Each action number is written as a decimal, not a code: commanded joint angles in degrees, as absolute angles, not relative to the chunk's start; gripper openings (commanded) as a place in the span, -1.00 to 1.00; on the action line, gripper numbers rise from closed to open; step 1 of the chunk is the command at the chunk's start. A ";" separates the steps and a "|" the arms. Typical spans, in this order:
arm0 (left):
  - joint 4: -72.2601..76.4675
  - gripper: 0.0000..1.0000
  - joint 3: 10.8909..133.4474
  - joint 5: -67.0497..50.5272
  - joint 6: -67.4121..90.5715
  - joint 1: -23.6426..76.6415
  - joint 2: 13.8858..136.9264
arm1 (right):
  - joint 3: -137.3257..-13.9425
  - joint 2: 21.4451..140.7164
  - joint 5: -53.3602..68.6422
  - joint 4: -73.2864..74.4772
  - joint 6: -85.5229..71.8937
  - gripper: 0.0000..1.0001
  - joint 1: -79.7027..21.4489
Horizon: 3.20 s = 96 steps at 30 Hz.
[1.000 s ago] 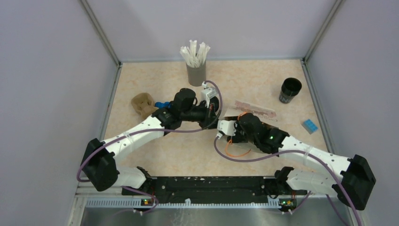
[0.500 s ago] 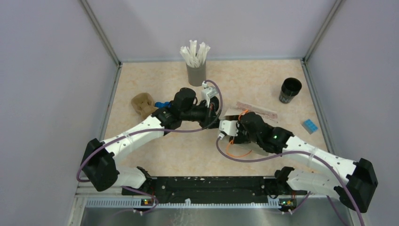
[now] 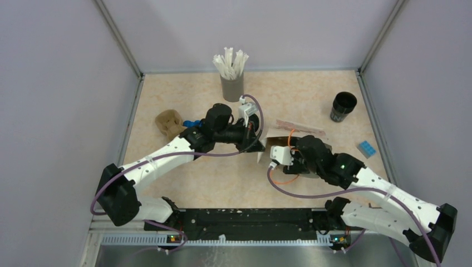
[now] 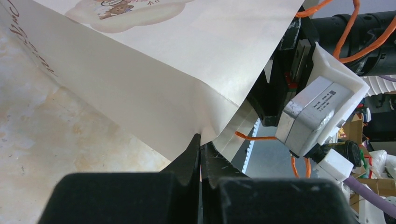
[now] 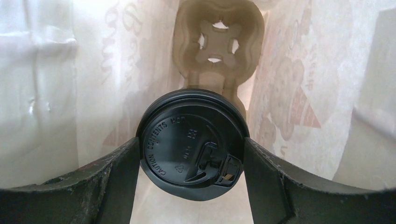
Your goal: Pack the takeout coffee
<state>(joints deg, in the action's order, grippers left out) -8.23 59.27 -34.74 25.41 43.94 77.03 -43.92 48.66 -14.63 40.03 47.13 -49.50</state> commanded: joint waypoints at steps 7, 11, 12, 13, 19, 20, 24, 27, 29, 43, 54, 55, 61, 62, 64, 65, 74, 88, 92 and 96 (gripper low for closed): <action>-7.38 -1.00 61.53 -38.28 25.58 44.12 76.68 | -43.79 49.89 -15.83 35.32 52.52 0.35 -45.69; -8.65 -1.00 61.80 -38.74 25.62 44.12 76.58 | -43.06 49.80 -13.46 35.47 55.87 0.36 -43.94; -8.85 -1.00 61.80 -38.86 25.70 44.12 76.48 | -42.75 49.65 -13.11 35.73 56.50 0.37 -43.63; -8.87 -1.00 61.80 -39.17 25.87 44.12 76.40 | -42.50 49.50 -12.83 36.13 56.94 0.37 -43.45; -8.53 -1.00 61.25 -40.00 26.84 44.12 75.78 | -41.28 47.81 -12.13 36.17 60.89 0.37 -43.37; -8.53 -1.00 61.45 -40.08 26.95 44.12 75.74 | -40.78 47.59 -12.25 35.50 61.58 0.37 -43.41; -8.24 -1.00 62.11 -40.07 28.23 44.12 75.28 | -40.21 46.68 -11.27 32.66 63.98 0.36 -43.42; -7.51 -1.00 62.55 -40.26 29.57 44.12 75.15 | -39.77 46.09 -9.30 32.89 65.01 0.36 -43.42; -7.16 -1.00 62.58 -40.19 30.16 44.12 75.09 | -38.87 45.68 -9.34 33.63 65.09 0.36 -43.42; -3.89 -1.00 59.67 -40.26 33.22 44.12 73.20 | -39.22 44.39 -10.57 38.74 65.81 0.35 -43.42; -3.25 -1.00 59.11 -40.77 33.46 44.12 73.58 | -40.05 45.13 -10.91 39.07 67.74 0.33 -43.42; -3.25 -1.00 59.07 -40.81 33.44 44.12 73.62 | -39.76 45.05 -10.38 39.02 67.68 0.33 -43.42; -3.35 -1.00 58.33 -40.60 33.31 44.12 73.35 | -36.79 43.41 -9.48 36.10 67.57 0.32 -43.42; -3.34 -1.00 58.14 -40.66 33.31 44.12 73.31 | -36.33 43.26 -9.29 35.60 67.51 0.32 -43.42; -3.37 -1.00 57.89 -40.76 33.31 44.12 73.31 | -35.69 43.28 -8.60 35.47 67.46 0.32 -43.42; -3.42 -1.00 57.73 -40.78 33.31 44.12 73.34 | -35.30 43.29 -8.52 35.36 67.56 0.32 -43.42; -3.58 -1.00 58.17 -40.65 33.14 44.12 73.35 | -33.21 44.12 -12.66 34.62 68.28 0.32 -43.42; -3.26 -1.00 58.18 -41.28 33.56 44.12 73.77 | -36.17 46.39 -11.12 38.86 68.65 0.33 -43.42; -2.99 -1.00 58.35 -41.62 34.03 44.12 73.98 | -35.07 47.22 -10.60 36.87 68.29 0.33 -43.42; -3.44 -1.00 58.29 -41.66 34.28 44.12 73.86 | -34.38 48.75 -11.45 35.24 67.03 0.33 -43.18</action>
<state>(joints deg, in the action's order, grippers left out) -6.44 57.84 -39.62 33.32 43.97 75.22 -34.30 47.03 -11.94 34.63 68.03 -44.05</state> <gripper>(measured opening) 0.004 0.717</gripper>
